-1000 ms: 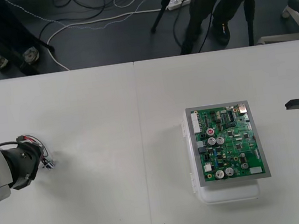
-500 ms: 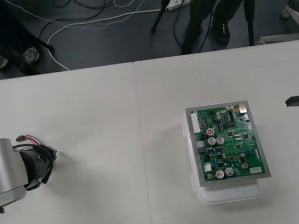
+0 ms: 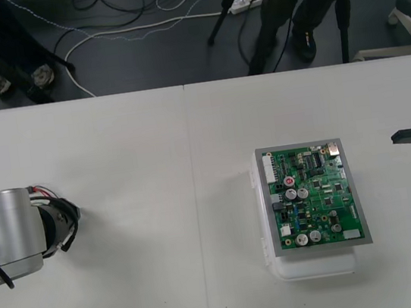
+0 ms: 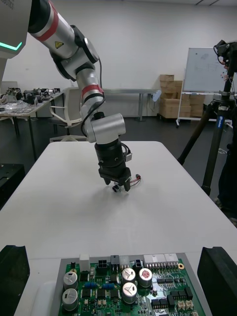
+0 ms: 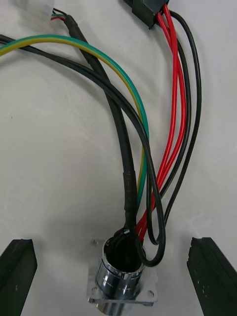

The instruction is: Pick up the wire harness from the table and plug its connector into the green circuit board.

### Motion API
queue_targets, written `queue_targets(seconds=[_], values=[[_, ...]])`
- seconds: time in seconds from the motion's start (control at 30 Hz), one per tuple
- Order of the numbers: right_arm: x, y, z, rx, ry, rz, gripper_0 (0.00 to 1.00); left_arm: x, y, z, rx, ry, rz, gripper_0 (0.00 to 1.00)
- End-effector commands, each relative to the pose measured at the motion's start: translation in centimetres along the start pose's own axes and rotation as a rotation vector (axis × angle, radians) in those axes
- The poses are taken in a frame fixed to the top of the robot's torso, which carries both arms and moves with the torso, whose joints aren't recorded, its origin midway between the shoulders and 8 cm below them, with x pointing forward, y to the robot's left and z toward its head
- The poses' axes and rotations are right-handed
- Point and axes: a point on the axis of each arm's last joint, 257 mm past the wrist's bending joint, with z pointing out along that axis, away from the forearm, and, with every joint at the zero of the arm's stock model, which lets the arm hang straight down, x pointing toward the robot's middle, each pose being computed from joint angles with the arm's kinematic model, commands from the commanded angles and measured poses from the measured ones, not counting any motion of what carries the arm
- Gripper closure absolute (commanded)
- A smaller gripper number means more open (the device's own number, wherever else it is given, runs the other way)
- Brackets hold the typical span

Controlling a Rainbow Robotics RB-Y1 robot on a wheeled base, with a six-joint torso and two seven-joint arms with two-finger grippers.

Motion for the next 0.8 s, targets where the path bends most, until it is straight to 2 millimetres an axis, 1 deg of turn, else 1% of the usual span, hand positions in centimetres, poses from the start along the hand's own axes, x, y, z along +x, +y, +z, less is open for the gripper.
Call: queue_targets(seconds=[0.03, 0.37, 0.43, 0.47, 0.53, 0.8], values=[[-0.8, -0.1, 0.6, -0.02, -0.03, -0.056, 0.0, -1.9, -1.1, 0.1, -0.019, -0.071, 0.112, 0.11], [-0.8, -0.1, 0.6, -0.02, -0.03, -0.055, 0.0, -1.5, -1.3, 0.9, -0.034, -0.083, 0.076, 0.13], [-0.8, -0.1, 0.6, -0.02, -0.03, -0.055, 0.0, -1.5, -1.3, 0.9, -0.033, -0.083, 0.074, 0.16], [-0.8, -0.1, 0.6, -0.018, -0.031, -0.054, 0.0, -1.4, -1.2, 0.9, -0.034, -0.082, 0.07, 0.19], [-0.8, -0.1, 0.6, -0.019, -0.03, -0.055, 0.0, -1.3, -1.4, 0.9, -0.034, -0.081, 0.07, 0.21], [-0.8, 0.0, 0.6, -0.019, -0.03, -0.055, 0.0, -0.6, -1.2, 0.9, -0.035, -0.07, 0.059, 0.21]])
